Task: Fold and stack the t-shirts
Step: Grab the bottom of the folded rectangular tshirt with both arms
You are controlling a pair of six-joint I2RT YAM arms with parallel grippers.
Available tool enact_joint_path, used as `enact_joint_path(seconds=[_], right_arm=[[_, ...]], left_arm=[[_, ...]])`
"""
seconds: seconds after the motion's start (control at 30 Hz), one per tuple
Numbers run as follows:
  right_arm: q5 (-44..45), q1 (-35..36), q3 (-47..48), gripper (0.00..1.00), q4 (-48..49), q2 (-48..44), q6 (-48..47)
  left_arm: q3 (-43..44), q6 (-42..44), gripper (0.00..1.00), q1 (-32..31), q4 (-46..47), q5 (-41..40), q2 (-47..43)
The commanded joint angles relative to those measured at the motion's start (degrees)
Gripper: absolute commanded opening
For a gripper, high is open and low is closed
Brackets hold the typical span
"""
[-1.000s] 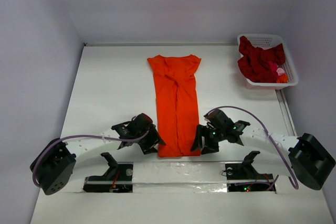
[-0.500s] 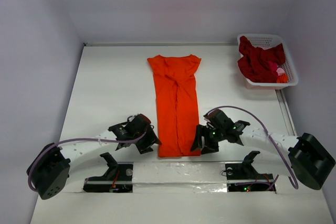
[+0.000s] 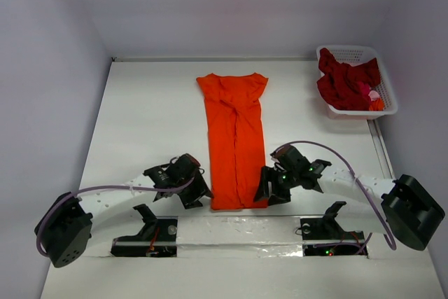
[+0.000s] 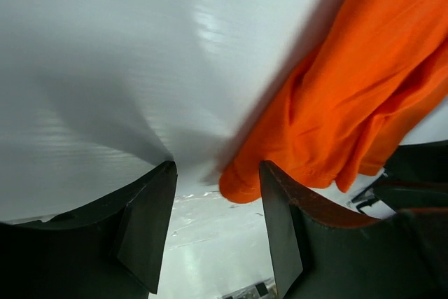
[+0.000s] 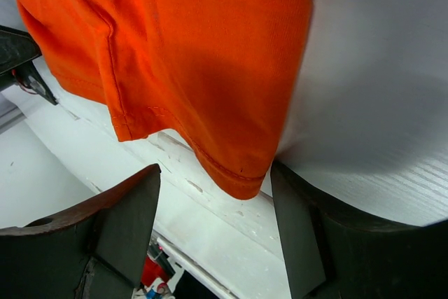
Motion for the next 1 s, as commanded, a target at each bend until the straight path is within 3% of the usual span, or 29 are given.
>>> enact_joint_path(seconds=[0.0,0.13,0.23,0.57,0.73,0.97], right_arm=[[2.2,0.6,1.4,0.70,0.5,0.4,-1.5],[2.2,0.6,1.4,0.70,0.2,0.3,-1.6],[2.2,0.6,1.4,0.70,0.1,0.1,-1.7],[2.0,0.6,1.4,0.70,0.7,0.5,-1.6],[2.0,0.6,1.9,0.70,0.7,1.0,-1.9],[2.1,0.6,1.9,0.70,0.4,1.1,-2.0]], left_arm=[[-2.1,0.8,0.49,0.2,4.4,1.0,2.9],[-2.3,2.1,0.48,-0.3,9.0,4.7,7.4],[0.1,4.0,0.47,-0.4,6.1,5.2,8.7],[1.8,4.5,0.44,-0.4,-5.3,4.7,-0.3],[-0.4,3.2,0.44,-0.4,-3.1,5.7,-0.9],[-1.3,4.5,0.45,-0.4,4.0,7.8,5.2]])
